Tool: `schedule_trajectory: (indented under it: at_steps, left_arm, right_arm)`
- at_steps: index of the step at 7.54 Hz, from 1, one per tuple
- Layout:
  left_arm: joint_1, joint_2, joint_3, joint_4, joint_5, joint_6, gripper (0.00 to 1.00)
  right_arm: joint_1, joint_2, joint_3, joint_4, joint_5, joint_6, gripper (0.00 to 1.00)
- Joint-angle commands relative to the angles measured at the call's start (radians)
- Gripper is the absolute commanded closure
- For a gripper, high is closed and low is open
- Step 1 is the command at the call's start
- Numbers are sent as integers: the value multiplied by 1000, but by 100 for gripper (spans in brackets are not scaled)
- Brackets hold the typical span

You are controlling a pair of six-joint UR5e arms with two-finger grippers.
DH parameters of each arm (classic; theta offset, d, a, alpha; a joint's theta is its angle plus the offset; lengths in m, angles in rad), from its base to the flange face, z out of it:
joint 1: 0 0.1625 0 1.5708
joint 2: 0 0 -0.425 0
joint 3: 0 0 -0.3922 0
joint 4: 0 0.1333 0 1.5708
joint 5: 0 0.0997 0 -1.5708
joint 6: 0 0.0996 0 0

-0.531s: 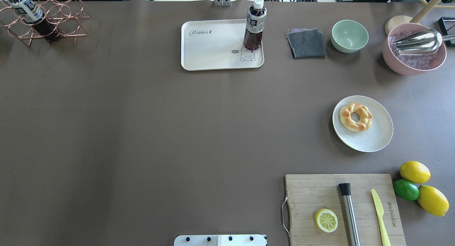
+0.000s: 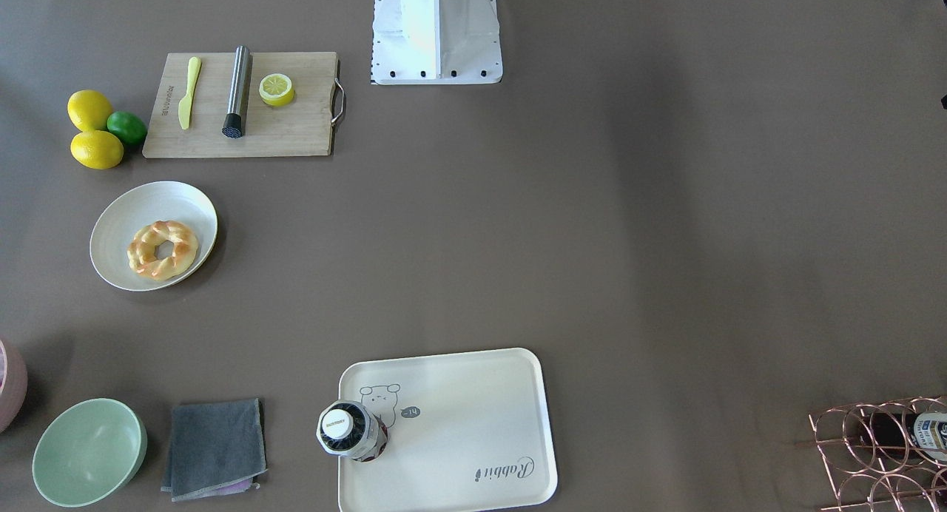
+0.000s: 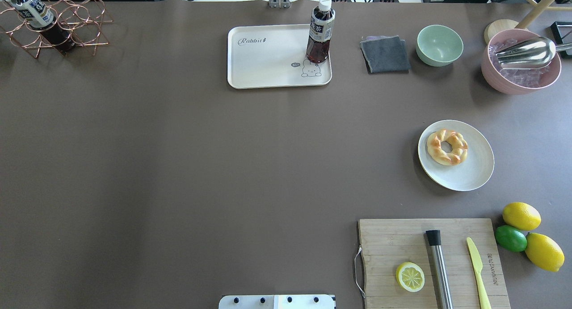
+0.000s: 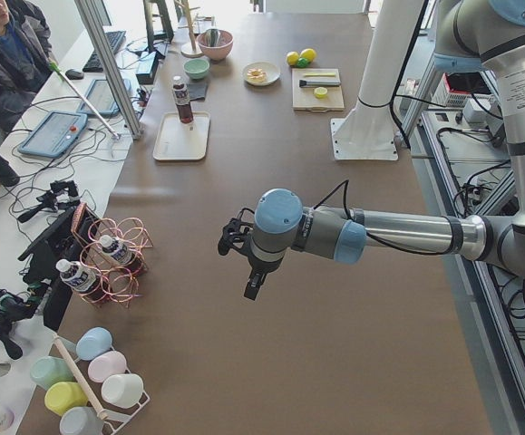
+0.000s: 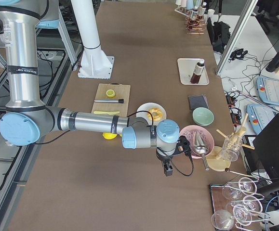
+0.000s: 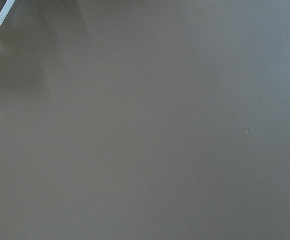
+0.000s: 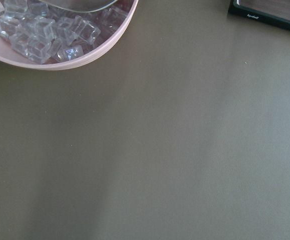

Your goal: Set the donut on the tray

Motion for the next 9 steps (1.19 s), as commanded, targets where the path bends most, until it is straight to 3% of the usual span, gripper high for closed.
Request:
schedule_trajectory:
  at_steps: [1, 3, 6, 9]
  left_arm:
    - [-2, 12, -18, 0, 0, -28, 3]
    - [-6, 15, -16, 0, 1, -33, 3]
    - [-11, 14, -27, -1, -2, -34, 3]
    - [-12, 11, -35, -1, -3, -40, 3]
  right_arm:
    - [-1, 1, 5, 0, 3, 10, 0]
    - [-36, 7, 8, 37, 30, 113, 0]
    - [-256, 19, -24, 334, 23, 553, 5]
    - [-429, 32, -14, 508, -11, 862, 11]
